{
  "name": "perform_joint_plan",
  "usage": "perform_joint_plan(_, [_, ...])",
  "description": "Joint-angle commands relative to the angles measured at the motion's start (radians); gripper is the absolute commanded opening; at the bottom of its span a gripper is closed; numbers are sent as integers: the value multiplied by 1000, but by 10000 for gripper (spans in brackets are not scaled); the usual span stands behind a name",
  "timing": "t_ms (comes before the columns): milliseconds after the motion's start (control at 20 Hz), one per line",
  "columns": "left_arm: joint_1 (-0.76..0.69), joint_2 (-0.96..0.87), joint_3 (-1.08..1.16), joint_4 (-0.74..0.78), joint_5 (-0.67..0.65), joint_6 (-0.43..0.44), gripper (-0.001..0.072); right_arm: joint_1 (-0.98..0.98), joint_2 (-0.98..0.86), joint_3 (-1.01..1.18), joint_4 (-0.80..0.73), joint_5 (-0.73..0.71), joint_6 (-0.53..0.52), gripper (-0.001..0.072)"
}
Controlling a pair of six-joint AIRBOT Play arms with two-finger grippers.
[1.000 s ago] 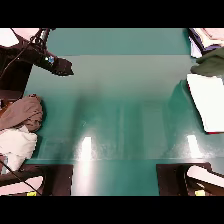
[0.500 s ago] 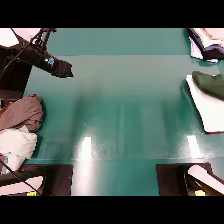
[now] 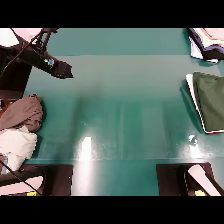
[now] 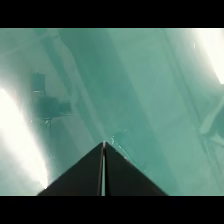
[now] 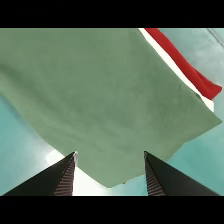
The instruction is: Fold the shirts.
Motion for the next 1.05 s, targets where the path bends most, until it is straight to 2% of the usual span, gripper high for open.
perform_joint_plan(0, [0, 0, 0, 0, -11, 2, 27, 25, 47, -8, -50, -8, 30, 478])
perform_joint_plan(100, [0, 0, 0, 0, -5, 2, 27, 26, 65, -9, 119, 14, 30, 434])
perform_joint_plan(200, [0, 0, 0, -1, -13, 1, 27, 76, 78, -9, 333, 42, 29, 428])
perform_joint_plan(250, [0, 0, 0, -4, -21, -4, 27, 132, 81, -9, 410, 52, 29, 376])
perform_joint_plan(300, [0, 0, 0, -3, -19, -5, 27, 201, 81, -8, 459, 65, 29, 185])
perform_joint_plan(350, [0, 0, 0, -3, -13, -5, 27, 273, 80, -8, 479, 76, 29, 70])
perform_joint_plan(500, [0, 0, 0, -3, 10, -5, 27, 519, 80, -8, 476, 70, 29, 20])
perform_joint_plan(650, [0, 0, 0, -3, 29, -5, 27, 715, 80, -8, 465, 22, 29, 20])
perform_joint_plan(800, [0, 0, 0, -3, 40, -5, 27, 845, 80, -8, 433, -41, 29, 20])
perform_joint_plan(1000, [0, 0, 0, -3, 39, -5, 27, 909, 80, -8, 433, -47, 29, 20])
